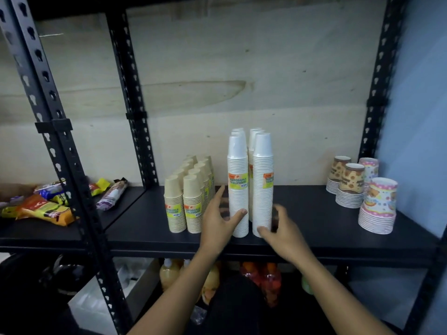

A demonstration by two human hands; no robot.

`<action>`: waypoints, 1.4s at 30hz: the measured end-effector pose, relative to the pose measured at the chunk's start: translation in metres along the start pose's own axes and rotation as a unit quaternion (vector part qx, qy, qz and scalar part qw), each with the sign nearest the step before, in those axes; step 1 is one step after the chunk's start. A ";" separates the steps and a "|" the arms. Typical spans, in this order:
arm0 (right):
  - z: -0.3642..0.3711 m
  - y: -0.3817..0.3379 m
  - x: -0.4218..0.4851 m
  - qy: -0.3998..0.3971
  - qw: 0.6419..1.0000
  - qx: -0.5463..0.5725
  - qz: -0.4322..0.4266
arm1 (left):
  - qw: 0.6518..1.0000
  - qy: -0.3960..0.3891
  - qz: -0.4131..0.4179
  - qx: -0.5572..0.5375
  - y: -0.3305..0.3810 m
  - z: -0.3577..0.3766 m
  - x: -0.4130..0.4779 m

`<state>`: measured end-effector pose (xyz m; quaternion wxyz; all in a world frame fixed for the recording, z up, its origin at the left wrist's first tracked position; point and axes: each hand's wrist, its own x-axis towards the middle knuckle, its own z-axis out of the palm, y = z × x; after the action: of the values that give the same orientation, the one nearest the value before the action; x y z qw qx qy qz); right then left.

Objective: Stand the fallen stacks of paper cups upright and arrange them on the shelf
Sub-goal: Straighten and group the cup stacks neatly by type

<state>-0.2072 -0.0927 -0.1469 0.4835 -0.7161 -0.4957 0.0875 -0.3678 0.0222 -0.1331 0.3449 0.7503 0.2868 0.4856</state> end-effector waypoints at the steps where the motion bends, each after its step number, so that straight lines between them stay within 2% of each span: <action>1: 0.004 0.006 -0.004 -0.001 1.000 -0.016 0.003 | 1.000 -0.019 -0.012 0.005 -0.006 0.000 -0.004; 4: 0.009 0.012 -0.004 0.019 1.000 -0.011 0.007 | 0.994 -0.079 -0.014 0.080 -0.024 0.002 -0.008; 7: 0.014 0.013 0.002 0.038 0.999 -0.023 0.018 | 0.990 -0.079 -0.017 0.117 -0.026 0.002 -0.009; 17: 0.027 0.011 0.001 0.089 0.989 -0.118 -0.001 | 0.993 -0.078 -0.023 0.090 -0.022 0.006 -0.009; 33: 0.028 0.013 0.001 0.089 0.982 -0.163 0.010 | 0.990 -0.072 -0.019 0.119 -0.026 0.012 -0.012; 42: 0.024 0.013 0.000 0.079 0.989 -0.127 -0.017 | 0.991 -0.080 -0.029 0.099 -0.027 0.011 -0.011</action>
<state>-0.2131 -0.0786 -0.1693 0.4272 -0.7679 -0.4755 -0.0412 -0.3643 0.0269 -0.1635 0.3049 0.8082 0.3269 0.3833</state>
